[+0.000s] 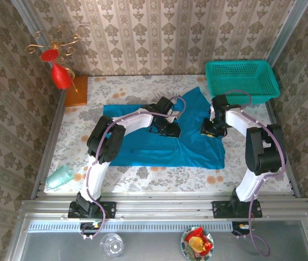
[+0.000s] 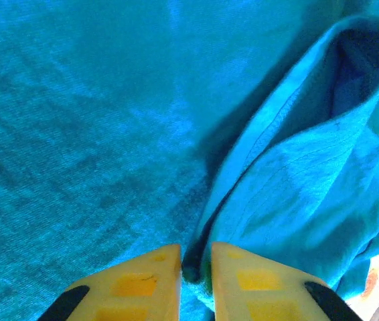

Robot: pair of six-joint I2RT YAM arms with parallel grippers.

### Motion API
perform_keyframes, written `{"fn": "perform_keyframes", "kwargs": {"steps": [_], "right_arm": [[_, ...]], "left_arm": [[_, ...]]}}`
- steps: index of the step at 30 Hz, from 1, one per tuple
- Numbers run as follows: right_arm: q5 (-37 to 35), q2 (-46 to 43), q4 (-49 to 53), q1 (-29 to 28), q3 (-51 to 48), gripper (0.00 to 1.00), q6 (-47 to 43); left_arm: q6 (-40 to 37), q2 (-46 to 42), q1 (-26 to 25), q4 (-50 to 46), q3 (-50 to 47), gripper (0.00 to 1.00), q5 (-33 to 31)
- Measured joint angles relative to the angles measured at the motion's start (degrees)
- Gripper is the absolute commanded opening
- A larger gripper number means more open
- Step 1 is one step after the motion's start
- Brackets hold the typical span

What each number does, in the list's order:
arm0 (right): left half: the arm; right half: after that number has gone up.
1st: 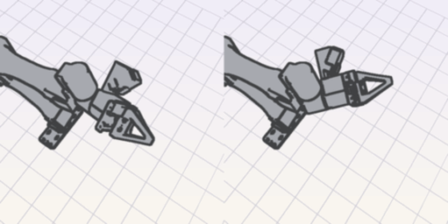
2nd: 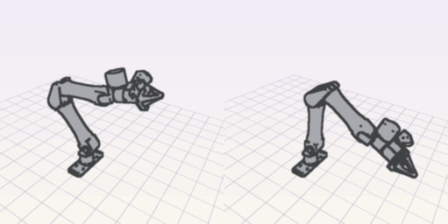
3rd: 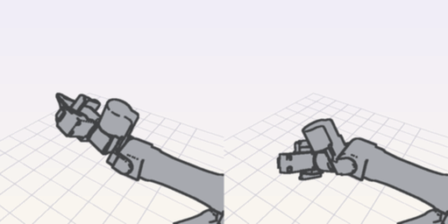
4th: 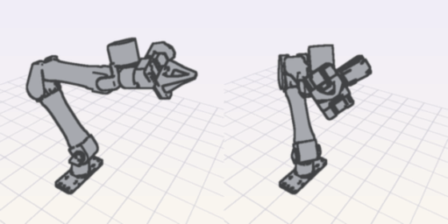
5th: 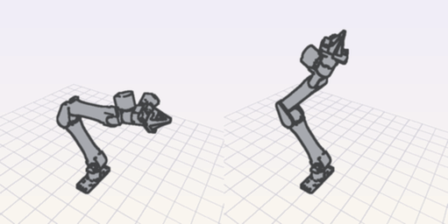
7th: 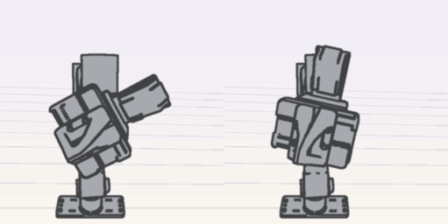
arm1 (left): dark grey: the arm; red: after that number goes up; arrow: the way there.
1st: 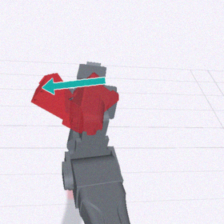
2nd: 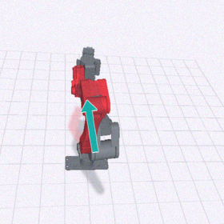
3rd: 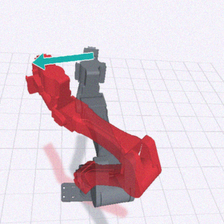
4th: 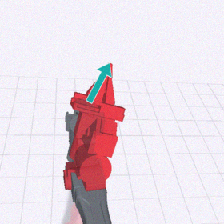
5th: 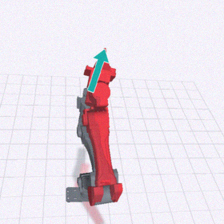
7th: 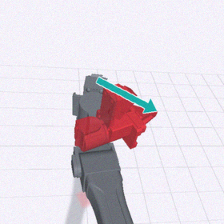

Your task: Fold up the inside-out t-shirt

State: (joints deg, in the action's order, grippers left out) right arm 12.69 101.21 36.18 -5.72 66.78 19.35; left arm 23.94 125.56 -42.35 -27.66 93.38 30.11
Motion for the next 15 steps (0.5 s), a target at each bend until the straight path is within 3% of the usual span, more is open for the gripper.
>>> {"fn": "perform_keyframes", "kwargs": {"steps": [7, 15], "right_arm": [[1.1, 2.0, -0.4, 0.1, 4.6, 0.00, 0.0], [0.9, 5.8, -1.1, 0.1, 7.9, 0.00, 0.2]], "left_arm": [[-0.2, 0.5, 0.0, -0.3, 0.7, 0.03, -0.1], [-0.4, 0.5, 0.0, -0.3, 0.7, 0.00, -0.7]]}}
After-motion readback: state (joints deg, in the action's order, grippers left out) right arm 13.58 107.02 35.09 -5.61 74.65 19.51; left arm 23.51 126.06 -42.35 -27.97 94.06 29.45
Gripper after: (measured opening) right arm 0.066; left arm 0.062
